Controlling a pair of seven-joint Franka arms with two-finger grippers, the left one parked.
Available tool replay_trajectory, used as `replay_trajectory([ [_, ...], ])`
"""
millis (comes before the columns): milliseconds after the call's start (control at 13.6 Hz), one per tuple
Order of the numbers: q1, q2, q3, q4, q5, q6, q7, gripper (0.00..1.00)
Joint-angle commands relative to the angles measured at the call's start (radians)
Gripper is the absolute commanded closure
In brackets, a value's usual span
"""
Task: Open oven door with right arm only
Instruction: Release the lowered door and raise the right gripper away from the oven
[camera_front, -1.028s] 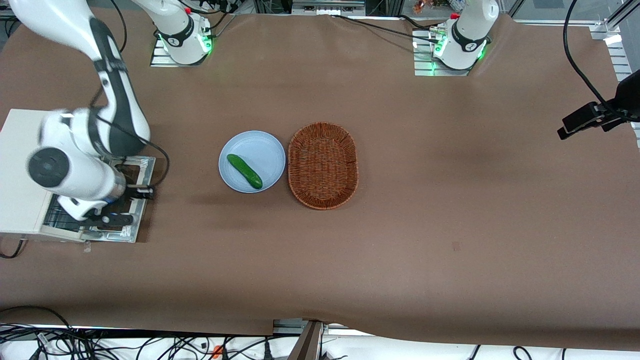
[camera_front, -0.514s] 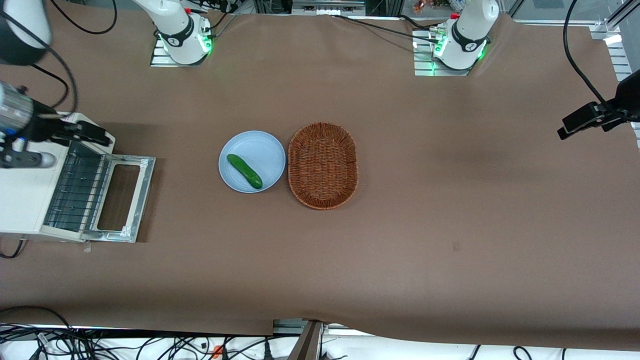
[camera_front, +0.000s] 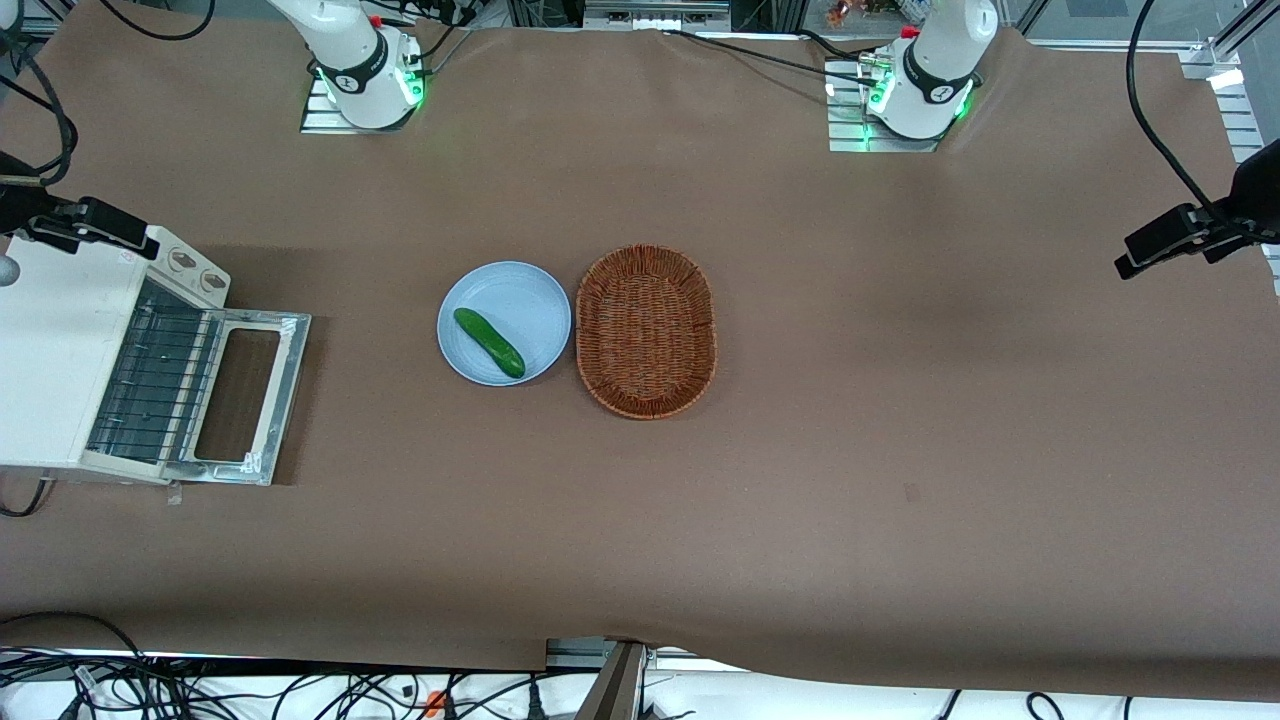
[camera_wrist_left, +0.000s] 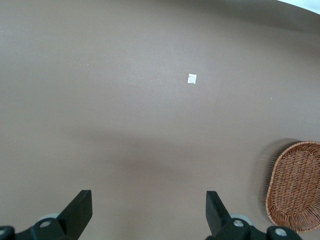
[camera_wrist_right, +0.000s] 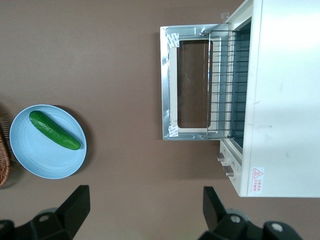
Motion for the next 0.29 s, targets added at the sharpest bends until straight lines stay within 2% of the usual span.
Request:
replay_trajectory([
  [0,-0.039,-0.017,0.027,-0.025,-0.008,0.021,-0.016,0.0],
  [220,-0.039,-0.019,0.038,-0.025,-0.008,0.02,-0.011,0.0],
])
